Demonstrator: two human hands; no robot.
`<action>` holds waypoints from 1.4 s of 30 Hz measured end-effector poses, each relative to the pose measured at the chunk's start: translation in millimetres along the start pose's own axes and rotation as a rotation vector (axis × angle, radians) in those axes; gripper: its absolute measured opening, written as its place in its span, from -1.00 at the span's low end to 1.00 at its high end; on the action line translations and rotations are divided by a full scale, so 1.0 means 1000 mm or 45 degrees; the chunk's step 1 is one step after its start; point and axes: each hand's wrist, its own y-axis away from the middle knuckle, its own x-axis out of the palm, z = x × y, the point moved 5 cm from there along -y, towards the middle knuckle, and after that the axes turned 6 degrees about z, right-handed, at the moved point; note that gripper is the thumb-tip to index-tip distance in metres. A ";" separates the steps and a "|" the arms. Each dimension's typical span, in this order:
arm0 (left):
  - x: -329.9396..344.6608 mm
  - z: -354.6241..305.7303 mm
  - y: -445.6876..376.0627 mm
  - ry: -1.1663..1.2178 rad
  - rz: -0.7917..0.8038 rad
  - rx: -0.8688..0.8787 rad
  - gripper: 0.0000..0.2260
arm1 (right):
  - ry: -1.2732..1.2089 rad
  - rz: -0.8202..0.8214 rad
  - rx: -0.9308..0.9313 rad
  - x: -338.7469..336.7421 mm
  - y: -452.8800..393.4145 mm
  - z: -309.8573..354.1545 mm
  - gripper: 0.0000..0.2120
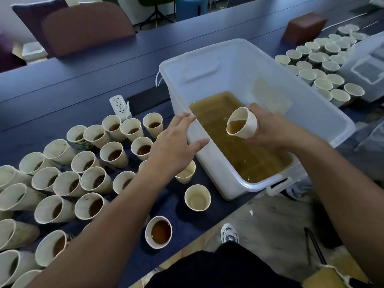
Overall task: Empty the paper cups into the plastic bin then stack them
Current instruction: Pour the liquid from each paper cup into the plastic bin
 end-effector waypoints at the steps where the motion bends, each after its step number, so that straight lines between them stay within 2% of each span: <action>1: 0.000 0.001 -0.001 -0.010 -0.003 -0.004 -0.42 | 0.010 -0.002 0.004 0.000 -0.001 -0.002 -0.35; 14: -0.004 0.001 -0.003 -0.157 -0.004 -0.035 -0.42 | 0.248 -0.098 0.048 -0.010 -0.002 0.001 -0.34; 23: -0.005 0.001 -0.003 -0.175 0.016 -0.054 -0.43 | 0.509 -0.231 -0.017 -0.011 -0.004 0.015 -0.43; 32: -0.007 -0.002 -0.001 -0.174 0.032 -0.052 -0.43 | 0.736 -0.283 -0.080 -0.007 -0.005 0.032 -0.39; 35: -0.007 -0.003 0.000 -0.172 0.036 -0.056 -0.42 | 0.756 -0.267 -0.072 -0.007 -0.004 0.035 -0.36; 38: -0.008 -0.003 -0.001 -0.156 0.031 -0.053 -0.43 | 0.771 -0.147 -0.019 -0.001 -0.004 0.030 -0.39; 40: -0.010 -0.004 -0.002 -0.162 0.036 -0.038 -0.44 | 0.656 -0.133 0.053 -0.004 -0.002 0.029 -0.42; 42: -0.014 -0.001 -0.004 -0.114 0.038 -0.045 -0.50 | 0.479 -0.212 0.091 -0.013 0.002 0.035 -0.45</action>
